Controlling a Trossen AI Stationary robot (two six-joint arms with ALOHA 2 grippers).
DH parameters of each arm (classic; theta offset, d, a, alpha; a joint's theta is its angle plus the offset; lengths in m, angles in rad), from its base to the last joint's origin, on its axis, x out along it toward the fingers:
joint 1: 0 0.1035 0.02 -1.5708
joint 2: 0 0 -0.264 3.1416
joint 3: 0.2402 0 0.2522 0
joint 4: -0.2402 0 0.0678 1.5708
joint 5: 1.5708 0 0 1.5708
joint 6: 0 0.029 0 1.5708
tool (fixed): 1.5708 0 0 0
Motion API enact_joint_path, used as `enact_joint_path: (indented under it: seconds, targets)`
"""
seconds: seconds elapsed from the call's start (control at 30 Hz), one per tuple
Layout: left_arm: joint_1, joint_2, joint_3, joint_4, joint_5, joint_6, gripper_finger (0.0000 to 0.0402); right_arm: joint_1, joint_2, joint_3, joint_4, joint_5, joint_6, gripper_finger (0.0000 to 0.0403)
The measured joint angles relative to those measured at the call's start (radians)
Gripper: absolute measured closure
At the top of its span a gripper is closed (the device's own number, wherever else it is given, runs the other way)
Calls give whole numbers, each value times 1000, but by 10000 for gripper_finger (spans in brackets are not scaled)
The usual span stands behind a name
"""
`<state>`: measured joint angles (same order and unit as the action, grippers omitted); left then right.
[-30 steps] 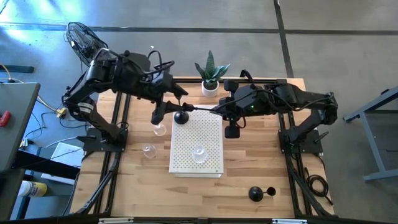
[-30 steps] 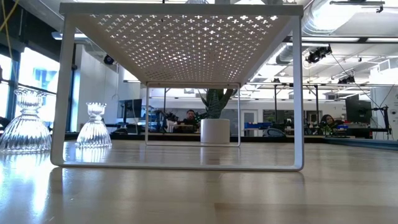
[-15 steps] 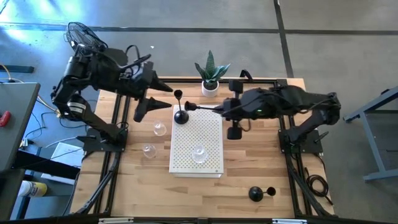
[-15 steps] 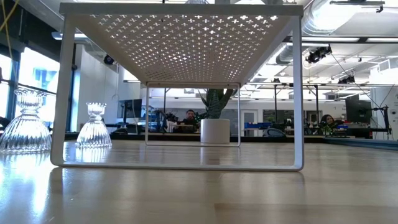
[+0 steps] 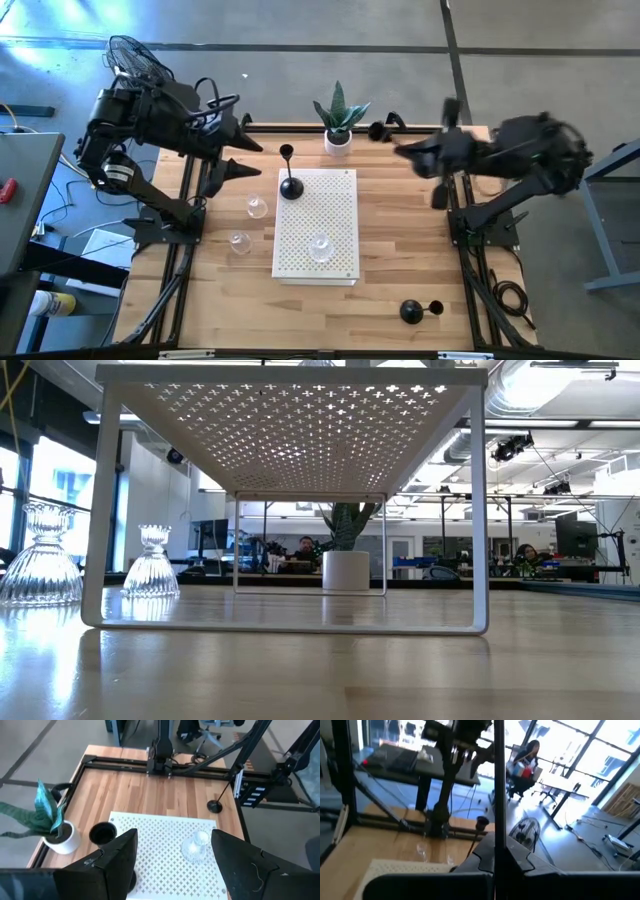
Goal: Pick & Place candle stick holders
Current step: Put the bottom left black candle holder on the shelf
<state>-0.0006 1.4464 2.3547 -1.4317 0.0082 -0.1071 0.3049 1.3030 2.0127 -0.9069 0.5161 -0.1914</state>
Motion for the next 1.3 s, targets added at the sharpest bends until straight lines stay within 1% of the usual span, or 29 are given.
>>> enact_joint_path:
  seconds: [0.1, 0.2, 0.3, 0.43, 0.53, 0.63, 0.73, 0.87, 0.97, 1.1, 1.23, 1.3]
  targets:
    - [0, 0, 0, -14, 0, -6, 152, -1, -74, -82, 55, 2, 6, 402]
    - [0, 0, 0, -21, -1, -10, 152, -1, -191, -266, 187, 3, 11, 402]
    - [0, 0, 0, -24, -1, -11, 152, -1, -331, -516, 407, 0, 12, 401]
    - [0, 0, 0, -23, -6, -11, 152, -6, -491, -840, 755, -24, 8, 402]
    - [0, 0, 0, -23, -31, -11, 152, -24, -560, -1028, 985, -74, 8, 401]
    - [0, 0, 0, -20, -56, -10, 152, -56, -580, -1157, 1161, -149, 37, 402]
    - [0, 0, 0, -7, -73, -5, 152, -103, -565, -1235, 1253, -240, 101, 400]
    - [0, 3, 0, -6, -73, -3, 152, -179, -510, -1286, 1346, -350, 199, 401]
    - [0, 5, 0, -6, -72, -3, 152, -245, -446, -1290, 1381, -438, 254, 401]
    - [0, 5, 0, -7, -71, -3, 152, -341, -346, -1276, 1465, -590, 323, 400]
    - [0, 5, 0, -13, -71, -8, 152, -429, -240, -1275, 1628, -751, 430, 401]
    - [0, 5, 0, -22, -70, -21, 152, -462, -194, -1274, 1699, -804, 478, 401]
